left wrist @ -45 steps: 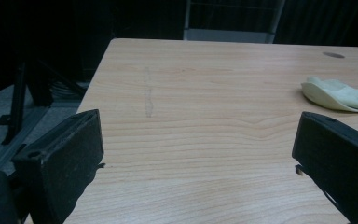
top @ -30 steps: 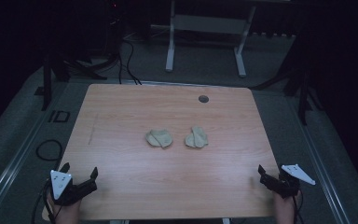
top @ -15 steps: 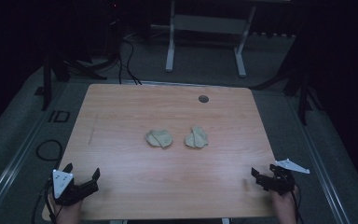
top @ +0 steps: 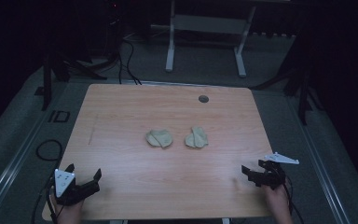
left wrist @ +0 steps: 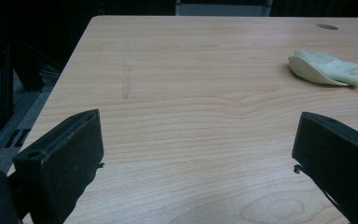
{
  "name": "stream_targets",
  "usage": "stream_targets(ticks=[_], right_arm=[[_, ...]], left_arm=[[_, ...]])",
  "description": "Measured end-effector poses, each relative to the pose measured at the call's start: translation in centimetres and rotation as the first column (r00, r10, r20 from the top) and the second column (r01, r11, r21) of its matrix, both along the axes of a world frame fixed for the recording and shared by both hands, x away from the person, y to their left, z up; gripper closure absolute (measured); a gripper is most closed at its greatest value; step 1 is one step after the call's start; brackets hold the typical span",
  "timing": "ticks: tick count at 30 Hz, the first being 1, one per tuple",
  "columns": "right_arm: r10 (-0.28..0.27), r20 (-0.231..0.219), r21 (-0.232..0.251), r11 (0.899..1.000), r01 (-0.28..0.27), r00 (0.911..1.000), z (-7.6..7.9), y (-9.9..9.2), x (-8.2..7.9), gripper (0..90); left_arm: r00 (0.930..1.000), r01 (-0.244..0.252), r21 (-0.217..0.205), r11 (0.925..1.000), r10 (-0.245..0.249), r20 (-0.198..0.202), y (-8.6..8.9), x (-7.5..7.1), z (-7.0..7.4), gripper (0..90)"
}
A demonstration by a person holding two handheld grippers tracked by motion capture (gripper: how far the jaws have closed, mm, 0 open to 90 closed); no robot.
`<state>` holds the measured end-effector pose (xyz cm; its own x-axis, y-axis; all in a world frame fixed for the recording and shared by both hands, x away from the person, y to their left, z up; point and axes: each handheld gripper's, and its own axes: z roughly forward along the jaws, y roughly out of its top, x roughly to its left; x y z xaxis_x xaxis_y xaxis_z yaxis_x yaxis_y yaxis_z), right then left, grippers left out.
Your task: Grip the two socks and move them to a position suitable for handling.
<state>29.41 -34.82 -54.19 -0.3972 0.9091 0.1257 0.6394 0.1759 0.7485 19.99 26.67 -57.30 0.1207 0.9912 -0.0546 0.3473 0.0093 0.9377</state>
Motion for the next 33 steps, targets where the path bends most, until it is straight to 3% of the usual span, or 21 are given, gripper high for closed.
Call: stream_targets(ticks=[8, 16, 23, 33], right_arm=[[0.059, 0.029, 0.005, 0.998, -0.059, 0.9979, 1.1, 2.9, 1.5, 12.7], [0.122, 0.031, -0.007, 0.993, -0.122, 0.9921, 1.5, 6.2, 3.6, 13.3], [0.163, 0.037, -0.057, 0.985, -0.160, 0.9860, 1.5, 9.1, 5.4, 14.2], [0.223, 0.000, -0.076, 0.972, -0.223, 0.9747, 0.9, 12.9, 7.7, 18.1]], left_arm=[[1.0000, 0.005, -0.005, 1.0000, -0.005, -0.005, 0.1, 0.0, 0.0, 2.1], [0.9999, 0.015, -0.005, 0.9999, -0.015, -0.008, 0.1, 0.0, -0.1, 2.1], [0.9996, 0.027, -0.007, 0.9996, -0.027, -0.005, 0.0, 0.0, -0.1, 2.1], [0.9991, 0.041, -0.007, 0.9992, -0.041, -0.007, 0.1, 0.0, -0.1, 2.2]])
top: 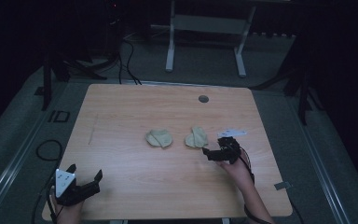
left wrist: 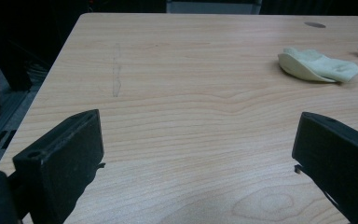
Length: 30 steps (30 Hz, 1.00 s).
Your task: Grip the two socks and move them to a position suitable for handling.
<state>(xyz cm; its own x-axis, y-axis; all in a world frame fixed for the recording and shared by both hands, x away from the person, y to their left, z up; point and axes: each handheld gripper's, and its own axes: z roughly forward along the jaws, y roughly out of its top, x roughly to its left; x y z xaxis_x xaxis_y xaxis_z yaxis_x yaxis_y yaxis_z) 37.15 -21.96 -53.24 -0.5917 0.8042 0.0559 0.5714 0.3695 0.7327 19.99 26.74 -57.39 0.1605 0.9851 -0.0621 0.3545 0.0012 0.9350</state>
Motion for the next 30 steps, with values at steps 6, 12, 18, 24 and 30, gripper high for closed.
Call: stream_targets(ticks=[6, 12, 18, 24, 30], right_arm=[[0.018, 0.004, -0.010, 1.000, -0.018, 0.9998, -0.1, 2.1, 1.5, 18.2], [0.015, 0.010, -0.036, 0.999, -0.014, 0.9998, -0.2, 3.8, 3.2, 26.6], [0.021, 0.007, -0.085, 0.996, -0.020, 0.9998, -1.0, 5.0, 4.3, 28.9], [0.042, 0.034, -0.185, 0.982, -0.035, 0.9985, -2.5, 6.0, 4.6, 32.7], [0.037, 0.048, -0.196, 0.980, -0.026, 0.9982, -2.4, 6.4, 4.0, 55.2]], left_arm=[[1.0000, 0.003, -0.002, 1.0000, -0.003, -0.003, 0.0, 0.0, 0.0, 2.1], [1.0000, 0.003, -0.008, 1.0000, -0.003, -0.004, 0.1, 0.0, -0.1, 2.1], [1.0000, 0.006, -0.009, 0.9999, -0.006, -0.006, 0.1, 0.0, -0.1, 2.1], [1.0000, 0.005, -0.014, 0.9999, -0.005, -0.006, 0.1, 0.0, -0.1, 2.1], [0.9999, 0.008, -0.008, 0.9999, -0.008, -0.008, 0.0, 0.0, -0.1, 2.1]])
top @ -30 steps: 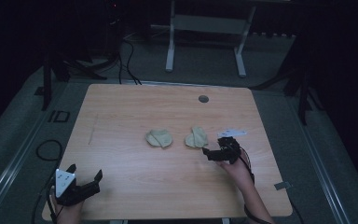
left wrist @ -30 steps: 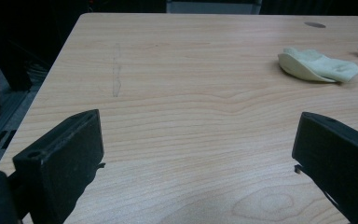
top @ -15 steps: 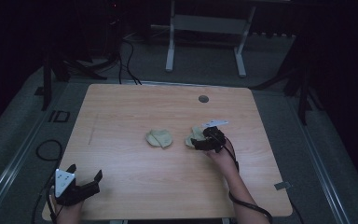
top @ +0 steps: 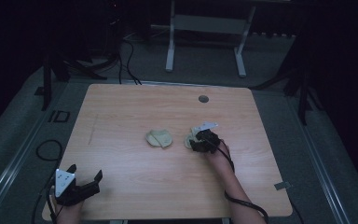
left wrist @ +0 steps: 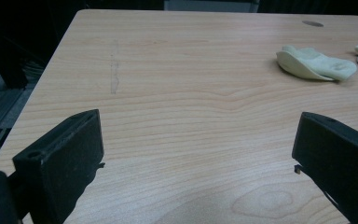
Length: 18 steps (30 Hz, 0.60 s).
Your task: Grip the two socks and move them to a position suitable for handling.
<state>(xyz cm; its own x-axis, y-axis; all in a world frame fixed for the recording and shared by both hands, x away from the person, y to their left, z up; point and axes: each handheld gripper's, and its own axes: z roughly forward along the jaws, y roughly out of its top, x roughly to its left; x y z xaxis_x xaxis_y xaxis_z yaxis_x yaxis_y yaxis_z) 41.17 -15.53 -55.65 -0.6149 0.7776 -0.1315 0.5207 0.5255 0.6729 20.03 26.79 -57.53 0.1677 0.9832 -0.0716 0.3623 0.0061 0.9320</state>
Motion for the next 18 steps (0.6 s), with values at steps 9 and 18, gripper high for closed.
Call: stream_targets(ticks=[9, 18], right_arm=[[-0.036, 0.008, 0.002, 0.999, 0.036, 0.9993, 0.4, 0.2, -0.4, 80.6], [-0.041, 0.037, 0.081, 0.996, 0.038, 0.9985, 3.8, -0.2, -1.9, 81.0]], left_arm=[[1.0000, 0.001, 0.006, 1.0000, -0.001, 0.007, 0.0, 0.0, 0.0, 2.2], [1.0000, 0.004, 0.006, 1.0000, -0.004, -0.001, -0.1, 0.0, 0.0, 2.1]])
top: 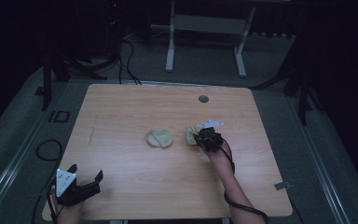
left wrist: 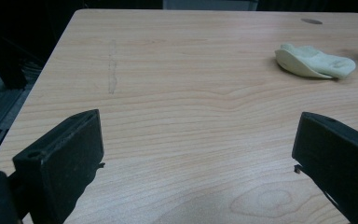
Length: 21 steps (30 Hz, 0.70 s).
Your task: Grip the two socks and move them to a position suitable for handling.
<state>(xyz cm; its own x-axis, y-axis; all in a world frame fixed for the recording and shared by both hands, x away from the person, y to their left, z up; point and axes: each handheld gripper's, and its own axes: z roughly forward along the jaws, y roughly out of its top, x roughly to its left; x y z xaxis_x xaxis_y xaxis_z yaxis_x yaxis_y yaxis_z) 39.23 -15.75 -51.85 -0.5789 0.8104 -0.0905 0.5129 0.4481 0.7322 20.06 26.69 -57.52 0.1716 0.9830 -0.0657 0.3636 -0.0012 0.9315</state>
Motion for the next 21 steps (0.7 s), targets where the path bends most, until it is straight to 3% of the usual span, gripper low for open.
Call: stream_targets(ticks=[10, 21], right_arm=[[0.036, 0.037, 0.037, 0.999, -0.038, 0.9986, 2.7, -0.3, -3.6, 81.1], [0.076, 0.083, 0.061, 0.995, -0.082, 0.9936, 3.1, -0.9, -8.7, 81.1]], left_arm=[[1.0000, 0.003, 0.004, 1.0000, -0.003, -0.003, -0.1, 0.0, 0.0, 2.2], [1.0000, 0.003, 0.005, 1.0000, -0.003, -0.005, -0.2, 0.1, 0.0, 2.1]])
